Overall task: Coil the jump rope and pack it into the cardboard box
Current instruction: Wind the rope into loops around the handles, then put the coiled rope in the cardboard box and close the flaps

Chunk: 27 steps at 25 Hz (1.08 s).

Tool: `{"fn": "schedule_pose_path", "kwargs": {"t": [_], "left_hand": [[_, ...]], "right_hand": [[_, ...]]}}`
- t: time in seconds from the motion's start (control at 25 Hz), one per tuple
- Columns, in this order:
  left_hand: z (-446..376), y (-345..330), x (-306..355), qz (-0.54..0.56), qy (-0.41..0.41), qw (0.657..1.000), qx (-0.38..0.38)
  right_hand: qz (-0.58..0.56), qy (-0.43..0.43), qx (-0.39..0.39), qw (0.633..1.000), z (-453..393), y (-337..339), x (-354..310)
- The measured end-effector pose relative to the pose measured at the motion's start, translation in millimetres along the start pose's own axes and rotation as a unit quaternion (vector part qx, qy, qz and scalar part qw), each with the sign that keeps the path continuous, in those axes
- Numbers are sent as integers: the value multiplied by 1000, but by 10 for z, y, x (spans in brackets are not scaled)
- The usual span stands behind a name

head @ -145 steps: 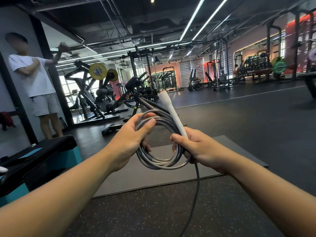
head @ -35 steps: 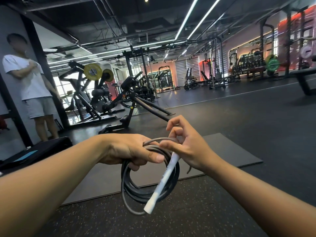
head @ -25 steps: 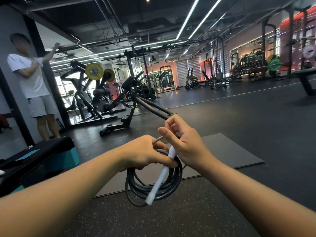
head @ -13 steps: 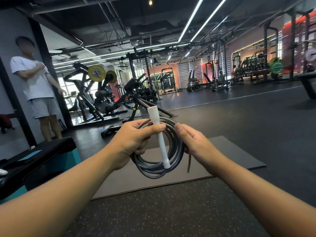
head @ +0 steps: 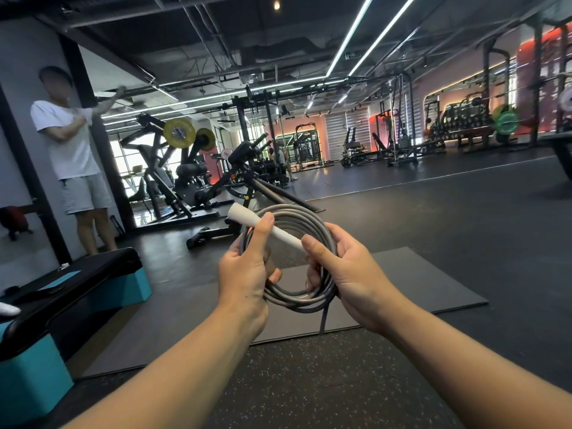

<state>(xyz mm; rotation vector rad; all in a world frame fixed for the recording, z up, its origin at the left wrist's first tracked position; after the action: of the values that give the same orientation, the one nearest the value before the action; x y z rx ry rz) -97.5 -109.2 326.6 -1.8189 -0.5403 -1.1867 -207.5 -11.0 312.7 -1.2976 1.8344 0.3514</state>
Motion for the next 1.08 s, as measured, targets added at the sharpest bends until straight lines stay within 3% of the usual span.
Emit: {"fn": "schedule_pose_path", "kwargs": {"t": [0.2,0.32,0.4,0.48,0.52,0.6,0.68,0.72,0.84,1.08], "left_hand": [[-66,132,-112,-74,90,990,-74],[-118,225,8,-193,127,959,-162],[-196,260,216,-295,94,930,-198],[-257,135,444,-418,35,874,-244],[-255,22,499,-485,19,828,-280],[-223,-188,456,-598,26,725,-340],[-163,-297,288,-641,51,665,-381],[-126,-313,186,-630,65,665,-396],[-72,-208,0,-581,53,714,-387],[-31,237,-187,-446,26,856,-261]], "right_hand": [[23,-21,-31,999,-20,52,16],[60,-30,-49,997,-29,96,14],[86,-45,-81,992,-16,86,26],[103,-68,-115,986,3,42,63],[111,-80,-127,983,10,21,80],[126,-95,-143,977,10,-8,90],[137,-95,-164,972,13,-30,56],[139,-93,-170,971,16,-29,35],[146,-88,-150,974,-3,27,27],[204,-15,-30,978,44,-13,222]]}}
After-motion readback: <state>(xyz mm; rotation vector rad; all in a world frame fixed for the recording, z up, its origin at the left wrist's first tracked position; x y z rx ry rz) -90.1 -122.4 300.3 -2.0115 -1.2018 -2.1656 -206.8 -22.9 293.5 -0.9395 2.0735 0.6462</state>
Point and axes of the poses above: each hand's wrist, its own z-axis away from the middle knuckle, its own y-axis out of the back of the hand, x = y × z, the point moved 7 cm from there along -z, towards the middle knuckle, and after that the axes turned 5 degrees about y, right-handed, at the moved point
